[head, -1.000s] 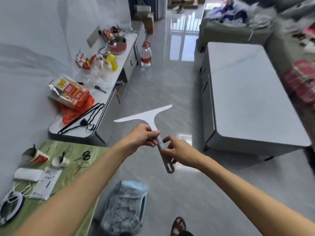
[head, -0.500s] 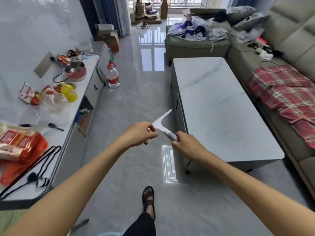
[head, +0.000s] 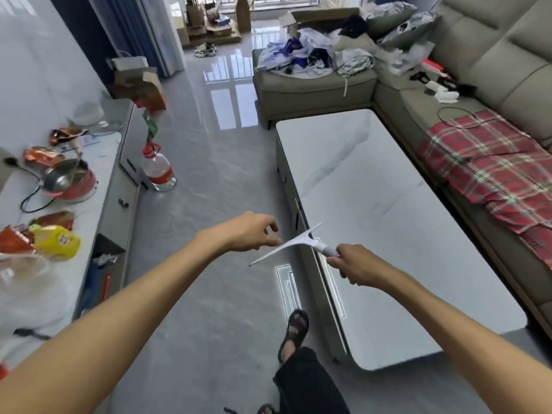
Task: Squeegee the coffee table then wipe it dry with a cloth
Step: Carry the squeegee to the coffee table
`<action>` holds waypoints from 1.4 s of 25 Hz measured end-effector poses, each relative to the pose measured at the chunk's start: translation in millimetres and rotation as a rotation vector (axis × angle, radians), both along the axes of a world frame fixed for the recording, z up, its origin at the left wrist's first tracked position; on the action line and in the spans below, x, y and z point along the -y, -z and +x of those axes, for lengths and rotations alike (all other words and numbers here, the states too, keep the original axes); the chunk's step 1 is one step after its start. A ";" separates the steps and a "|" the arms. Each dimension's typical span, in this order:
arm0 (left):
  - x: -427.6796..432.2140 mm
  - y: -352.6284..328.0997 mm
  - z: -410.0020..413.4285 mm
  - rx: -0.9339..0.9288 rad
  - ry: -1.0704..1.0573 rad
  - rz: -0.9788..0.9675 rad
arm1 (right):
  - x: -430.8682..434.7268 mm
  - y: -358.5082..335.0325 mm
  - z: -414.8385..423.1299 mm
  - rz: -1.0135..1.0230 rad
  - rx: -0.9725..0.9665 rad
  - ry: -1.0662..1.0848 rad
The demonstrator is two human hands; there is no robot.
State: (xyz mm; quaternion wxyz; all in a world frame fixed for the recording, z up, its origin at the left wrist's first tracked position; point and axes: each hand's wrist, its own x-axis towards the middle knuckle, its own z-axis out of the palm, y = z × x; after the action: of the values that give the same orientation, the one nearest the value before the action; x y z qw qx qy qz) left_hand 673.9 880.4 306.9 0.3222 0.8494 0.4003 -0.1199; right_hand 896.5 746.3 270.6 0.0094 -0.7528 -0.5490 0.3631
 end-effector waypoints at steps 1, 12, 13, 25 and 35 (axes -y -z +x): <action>-33.9 7.1 11.6 -0.018 0.008 -0.013 | -33.1 7.0 13.9 -0.020 -0.048 -0.001; -382.5 23.3 111.0 0.015 -0.145 -0.031 | -402.5 0.9 156.5 -0.018 0.243 -0.192; -409.8 27.8 115.4 0.015 -0.145 -0.038 | -427.8 6.1 163.0 -0.021 0.276 -0.186; -746.5 90.2 222.3 -0.008 0.063 -0.112 | -684.9 73.9 206.1 -0.040 0.237 0.069; -908.6 261.5 342.3 -0.136 -0.191 -0.166 | -845.1 257.1 305.3 -0.186 -0.056 0.278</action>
State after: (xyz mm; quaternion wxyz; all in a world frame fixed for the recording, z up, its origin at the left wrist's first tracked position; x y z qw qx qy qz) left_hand 1016.2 1789.0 45.4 0.3732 0.7679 0.4890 -0.1788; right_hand 1201.8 1591.4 13.6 0.0052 -0.8088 -0.4029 0.4283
